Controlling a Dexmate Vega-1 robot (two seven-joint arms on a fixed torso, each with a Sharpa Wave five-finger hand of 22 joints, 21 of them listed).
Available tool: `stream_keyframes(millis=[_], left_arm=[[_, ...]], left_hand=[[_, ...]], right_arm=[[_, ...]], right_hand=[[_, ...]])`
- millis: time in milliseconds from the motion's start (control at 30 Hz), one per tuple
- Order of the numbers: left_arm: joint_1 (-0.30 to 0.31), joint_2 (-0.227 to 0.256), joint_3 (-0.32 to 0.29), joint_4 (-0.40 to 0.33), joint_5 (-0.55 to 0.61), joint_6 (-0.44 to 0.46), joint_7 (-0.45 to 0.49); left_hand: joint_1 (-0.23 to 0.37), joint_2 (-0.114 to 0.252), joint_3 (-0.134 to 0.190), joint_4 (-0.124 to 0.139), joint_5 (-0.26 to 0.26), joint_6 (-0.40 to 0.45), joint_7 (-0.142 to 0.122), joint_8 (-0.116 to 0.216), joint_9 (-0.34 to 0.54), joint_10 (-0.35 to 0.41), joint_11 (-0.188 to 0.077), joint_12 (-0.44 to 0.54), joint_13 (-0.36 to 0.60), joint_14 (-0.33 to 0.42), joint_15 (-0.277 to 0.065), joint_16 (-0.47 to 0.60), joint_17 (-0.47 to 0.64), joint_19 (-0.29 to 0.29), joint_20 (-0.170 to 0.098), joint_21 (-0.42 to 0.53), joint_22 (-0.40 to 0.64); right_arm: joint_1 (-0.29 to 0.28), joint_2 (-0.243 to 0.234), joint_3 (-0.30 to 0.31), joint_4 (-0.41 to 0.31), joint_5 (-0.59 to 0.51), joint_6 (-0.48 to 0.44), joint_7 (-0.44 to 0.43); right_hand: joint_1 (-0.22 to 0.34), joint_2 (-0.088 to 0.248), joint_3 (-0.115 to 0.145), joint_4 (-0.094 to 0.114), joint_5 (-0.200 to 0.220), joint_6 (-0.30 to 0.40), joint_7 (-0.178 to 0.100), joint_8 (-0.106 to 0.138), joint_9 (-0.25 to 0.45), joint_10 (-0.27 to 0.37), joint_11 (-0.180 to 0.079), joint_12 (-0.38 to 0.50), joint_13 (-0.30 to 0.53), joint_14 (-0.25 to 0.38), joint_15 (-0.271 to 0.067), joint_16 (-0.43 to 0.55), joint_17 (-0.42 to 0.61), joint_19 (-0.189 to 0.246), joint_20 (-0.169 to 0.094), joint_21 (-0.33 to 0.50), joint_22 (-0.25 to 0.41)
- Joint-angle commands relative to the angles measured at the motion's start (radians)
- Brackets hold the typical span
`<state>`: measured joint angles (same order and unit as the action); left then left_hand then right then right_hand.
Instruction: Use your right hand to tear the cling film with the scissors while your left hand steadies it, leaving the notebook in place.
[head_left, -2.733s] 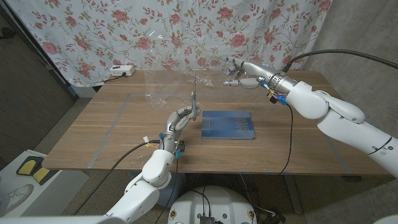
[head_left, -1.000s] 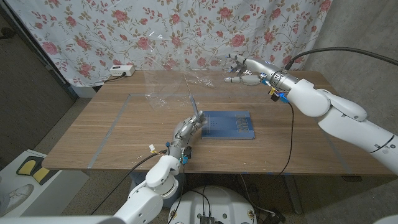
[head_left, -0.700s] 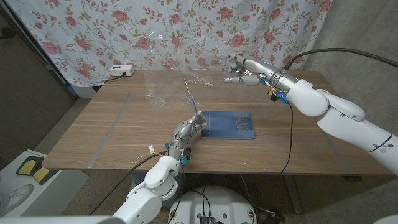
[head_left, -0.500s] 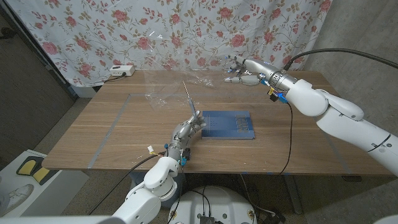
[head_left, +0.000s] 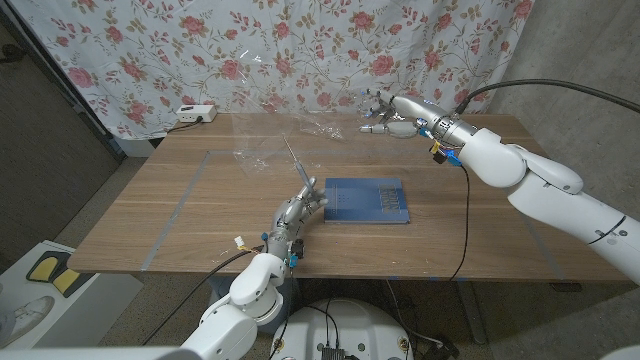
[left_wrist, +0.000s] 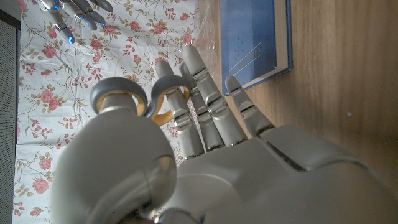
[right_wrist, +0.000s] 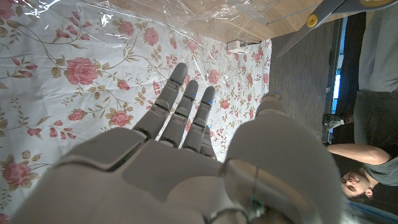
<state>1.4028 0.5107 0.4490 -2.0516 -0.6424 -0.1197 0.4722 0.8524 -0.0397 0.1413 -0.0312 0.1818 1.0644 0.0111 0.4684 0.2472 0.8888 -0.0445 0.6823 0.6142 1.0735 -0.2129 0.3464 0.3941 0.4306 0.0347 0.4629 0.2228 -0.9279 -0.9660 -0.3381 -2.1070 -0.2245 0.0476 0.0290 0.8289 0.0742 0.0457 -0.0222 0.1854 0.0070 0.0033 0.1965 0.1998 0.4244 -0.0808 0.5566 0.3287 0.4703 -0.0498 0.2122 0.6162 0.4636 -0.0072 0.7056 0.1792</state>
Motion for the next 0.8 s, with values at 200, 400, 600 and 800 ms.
stream_keyframes(millis=[200,400,600,800], left_arm=[[0.011,0.051,-0.026,-0.024,0.115,0.035,0.060],[0.005,0.090,-0.039,-0.038,0.179,0.072,0.071],[-0.007,0.142,-0.058,-0.055,0.213,0.118,0.044],[-0.020,0.182,-0.081,-0.044,0.216,0.124,-0.006]], left_hand=[[-0.057,-0.014,-0.019,0.022,0.001,0.030,0.022,0.019,0.019,0.126,-0.078,0.024,0.035,0.018,0.011,-0.005,-0.001,0.005,0.019,0.010,-0.003],[-0.101,-0.032,-0.041,0.038,0.001,0.040,0.039,0.022,0.020,0.135,-0.063,0.025,0.034,0.028,0.021,-0.004,-0.001,0.007,0.034,0.011,-0.005],[-0.145,-0.039,-0.060,0.056,0.004,0.037,0.049,0.024,0.030,0.135,-0.054,0.031,0.049,0.030,0.031,-0.005,0.001,0.002,0.049,0.008,-0.007],[-0.181,-0.057,-0.080,0.069,0.006,0.033,0.051,0.024,0.037,0.129,-0.050,0.031,0.058,0.016,0.039,-0.010,0.002,-0.005,0.059,0.004,-0.009]], right_arm=[[0.007,0.011,-0.007,0.018,0.005,0.016,-0.010],[0.010,0.014,-0.010,0.022,0.005,0.016,-0.010],[0.014,0.014,-0.009,0.021,0.007,0.009,-0.007],[0.022,0.014,-0.011,0.023,0.009,0.006,-0.002]], right_hand=[[-0.009,-0.003,0.002,-0.009,0.008,0.004,0.002,0.009,0.003,0.000,-0.003,-0.004,0.004,-0.007,-0.110,0.004,-0.002,-0.005,0.009,-0.008,0.003],[-0.009,-0.003,0.003,-0.012,0.008,0.004,0.003,0.009,0.003,0.000,-0.002,-0.004,0.004,-0.011,-0.110,0.005,-0.002,-0.007,0.011,-0.010,0.003],[-0.009,-0.003,0.003,-0.014,0.008,0.004,0.002,0.009,0.003,-0.001,-0.003,-0.005,0.004,-0.012,-0.109,0.005,-0.003,-0.011,0.014,-0.013,0.003],[-0.009,-0.004,0.003,-0.017,0.008,0.006,0.002,0.010,0.002,-0.001,0.000,-0.006,0.004,-0.013,-0.109,0.007,-0.003,-0.015,0.018,-0.016,0.003]])
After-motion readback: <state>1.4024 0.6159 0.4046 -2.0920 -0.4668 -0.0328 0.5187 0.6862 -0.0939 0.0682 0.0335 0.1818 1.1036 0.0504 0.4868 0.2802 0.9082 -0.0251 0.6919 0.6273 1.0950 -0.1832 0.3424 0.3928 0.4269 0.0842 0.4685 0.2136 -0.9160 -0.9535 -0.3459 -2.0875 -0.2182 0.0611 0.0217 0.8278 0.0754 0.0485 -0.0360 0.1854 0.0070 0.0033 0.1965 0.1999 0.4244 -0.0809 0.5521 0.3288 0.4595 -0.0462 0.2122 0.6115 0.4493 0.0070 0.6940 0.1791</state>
